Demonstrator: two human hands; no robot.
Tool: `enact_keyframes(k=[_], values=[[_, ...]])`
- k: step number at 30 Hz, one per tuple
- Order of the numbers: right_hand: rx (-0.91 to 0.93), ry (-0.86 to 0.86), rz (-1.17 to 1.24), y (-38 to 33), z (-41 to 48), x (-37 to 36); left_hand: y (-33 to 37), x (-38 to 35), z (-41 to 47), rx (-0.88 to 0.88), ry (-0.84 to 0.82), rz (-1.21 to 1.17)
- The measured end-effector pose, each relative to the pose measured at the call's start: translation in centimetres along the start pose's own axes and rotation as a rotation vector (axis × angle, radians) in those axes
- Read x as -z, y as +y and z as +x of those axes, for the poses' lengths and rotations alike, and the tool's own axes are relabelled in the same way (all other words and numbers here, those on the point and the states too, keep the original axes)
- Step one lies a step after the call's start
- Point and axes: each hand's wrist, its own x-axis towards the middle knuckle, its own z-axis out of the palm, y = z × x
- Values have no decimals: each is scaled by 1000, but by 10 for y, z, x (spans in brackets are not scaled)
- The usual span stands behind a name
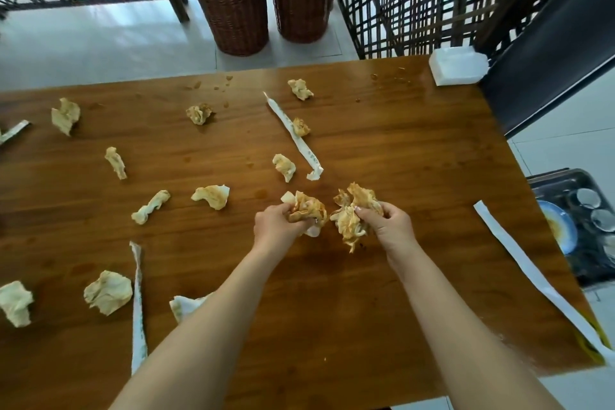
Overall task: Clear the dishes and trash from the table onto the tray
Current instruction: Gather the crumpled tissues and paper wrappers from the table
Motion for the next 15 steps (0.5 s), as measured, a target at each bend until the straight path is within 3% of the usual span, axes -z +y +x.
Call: enact_keyframes(k=[5, 11, 15], values=[[-20, -41, -66, -2, 5, -13, -2, 15, 0, 86, 46, -194], [36, -95, -340, 5, 15, -42, -10, 44, -3, 149, 52, -458], [32, -9, -445, -1, 9, -53, -18, 52, -2, 173, 17, -542]])
